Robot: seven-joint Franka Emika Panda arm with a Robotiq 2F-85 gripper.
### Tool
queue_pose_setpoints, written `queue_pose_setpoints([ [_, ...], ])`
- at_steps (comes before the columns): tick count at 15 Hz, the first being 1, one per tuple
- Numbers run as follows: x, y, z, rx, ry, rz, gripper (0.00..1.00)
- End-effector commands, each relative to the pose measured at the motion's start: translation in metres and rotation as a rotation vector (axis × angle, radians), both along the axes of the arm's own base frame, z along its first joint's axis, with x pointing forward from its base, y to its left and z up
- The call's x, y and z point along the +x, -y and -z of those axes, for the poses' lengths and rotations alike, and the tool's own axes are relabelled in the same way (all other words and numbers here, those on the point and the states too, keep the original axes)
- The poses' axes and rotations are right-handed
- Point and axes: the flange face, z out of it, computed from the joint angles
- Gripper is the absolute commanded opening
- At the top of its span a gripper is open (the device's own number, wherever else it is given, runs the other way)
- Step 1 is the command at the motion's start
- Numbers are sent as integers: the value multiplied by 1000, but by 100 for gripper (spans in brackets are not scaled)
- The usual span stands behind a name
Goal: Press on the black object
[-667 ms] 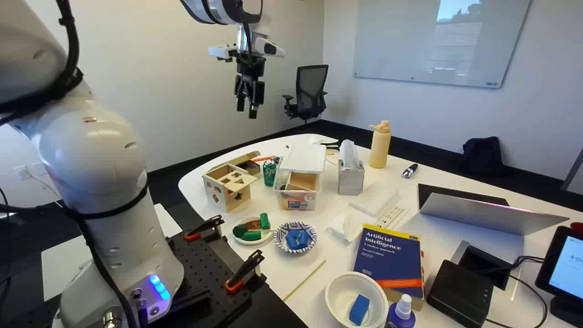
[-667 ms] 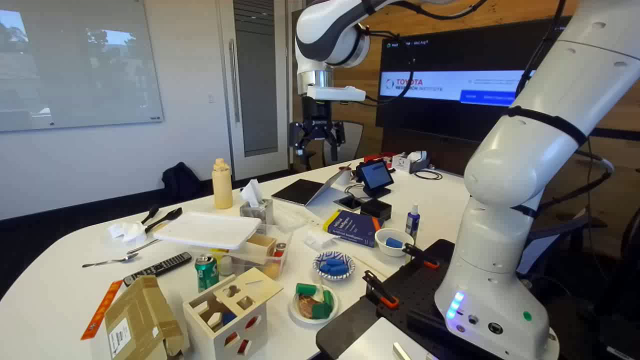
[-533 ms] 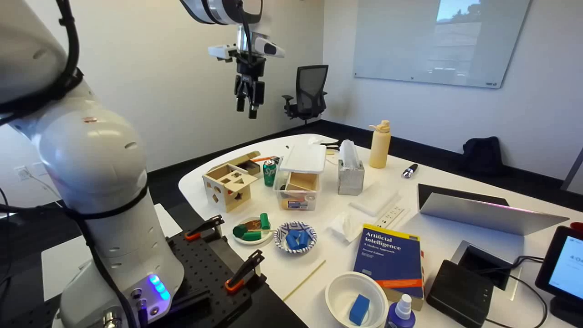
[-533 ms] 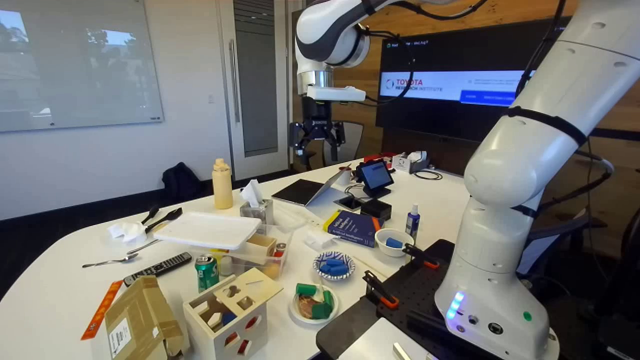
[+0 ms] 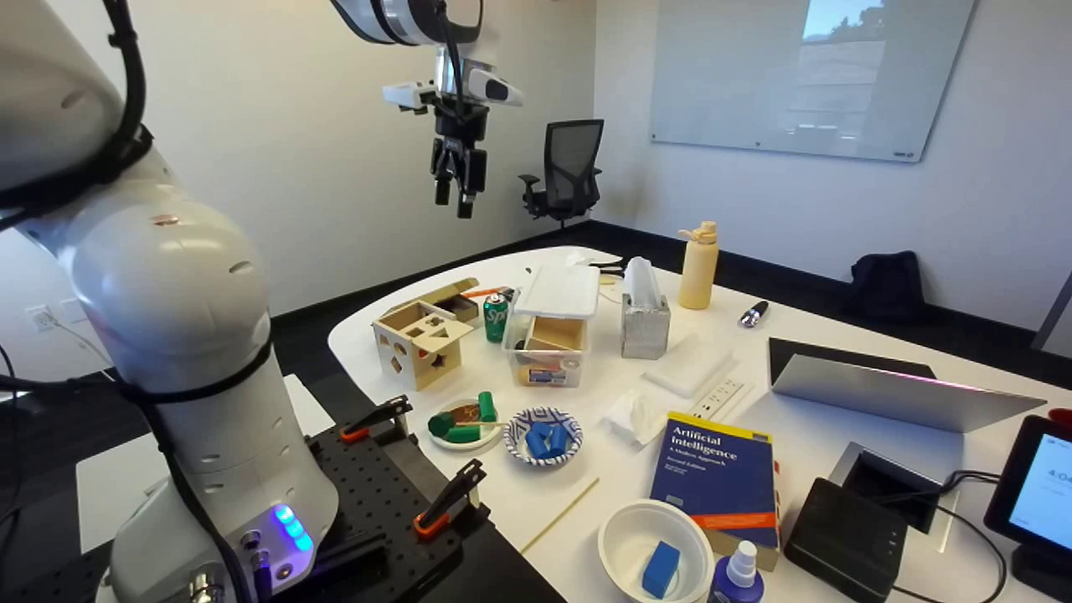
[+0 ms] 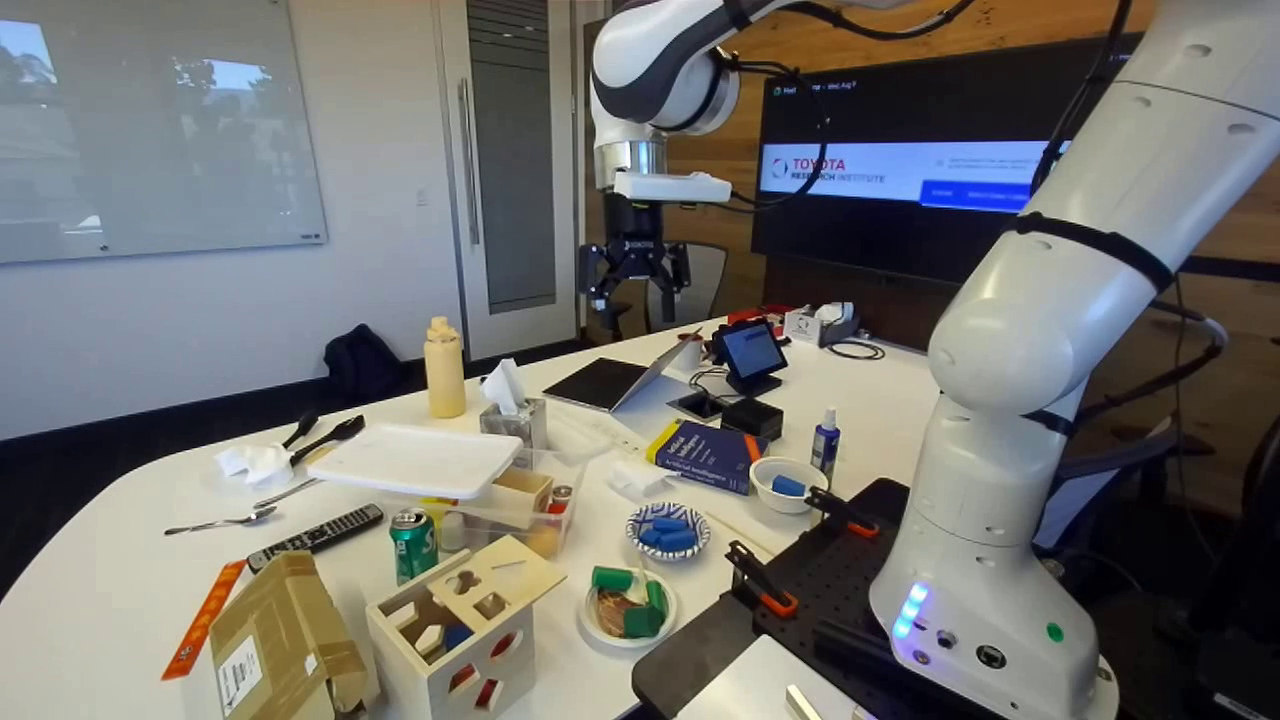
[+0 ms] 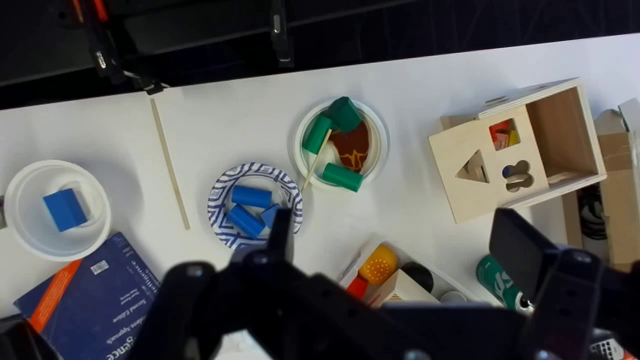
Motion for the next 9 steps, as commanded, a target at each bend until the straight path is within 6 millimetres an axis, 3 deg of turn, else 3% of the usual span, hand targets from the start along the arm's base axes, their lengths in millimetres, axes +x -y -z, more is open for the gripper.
queue_pose_setpoints([
  [1,9,7,2,15,-2,5,100],
  [3,35,42,2,21,16,61,100],
  [9,118,183,3,-22,69,244,100],
])
